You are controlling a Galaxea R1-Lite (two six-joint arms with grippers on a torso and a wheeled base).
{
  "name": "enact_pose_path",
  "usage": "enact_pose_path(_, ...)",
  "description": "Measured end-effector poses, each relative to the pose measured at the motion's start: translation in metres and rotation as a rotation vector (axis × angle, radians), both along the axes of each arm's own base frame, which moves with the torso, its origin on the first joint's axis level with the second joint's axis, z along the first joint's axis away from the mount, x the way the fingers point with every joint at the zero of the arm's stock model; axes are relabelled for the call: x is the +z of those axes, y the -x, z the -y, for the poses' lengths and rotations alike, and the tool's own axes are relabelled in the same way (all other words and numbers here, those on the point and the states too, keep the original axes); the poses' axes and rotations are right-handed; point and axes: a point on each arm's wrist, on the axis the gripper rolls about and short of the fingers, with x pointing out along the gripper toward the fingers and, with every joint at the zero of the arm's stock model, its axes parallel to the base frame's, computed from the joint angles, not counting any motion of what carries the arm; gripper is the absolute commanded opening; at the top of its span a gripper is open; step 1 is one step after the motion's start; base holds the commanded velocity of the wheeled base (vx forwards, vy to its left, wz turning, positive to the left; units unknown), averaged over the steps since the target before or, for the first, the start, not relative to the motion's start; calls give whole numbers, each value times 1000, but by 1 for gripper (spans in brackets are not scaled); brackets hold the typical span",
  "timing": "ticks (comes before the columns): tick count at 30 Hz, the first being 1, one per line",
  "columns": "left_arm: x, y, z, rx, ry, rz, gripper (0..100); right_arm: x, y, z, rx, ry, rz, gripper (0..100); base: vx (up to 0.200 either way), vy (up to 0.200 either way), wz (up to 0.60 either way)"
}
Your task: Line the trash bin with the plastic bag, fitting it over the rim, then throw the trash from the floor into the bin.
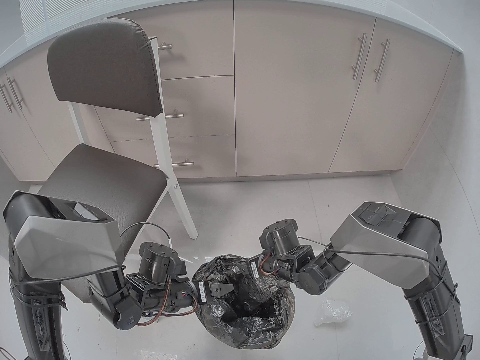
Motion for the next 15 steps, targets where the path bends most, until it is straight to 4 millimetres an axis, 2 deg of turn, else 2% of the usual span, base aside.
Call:
enact_pose_path(9,-1,1,1,8,-11,4,100,-7,-11,-4,-19,-12,-7,100,0,0,0)
enact_pose_path(15,-2,1,3,21,-29,14,100,-12,-24,4,-61,-2,-51,100,0,0,0)
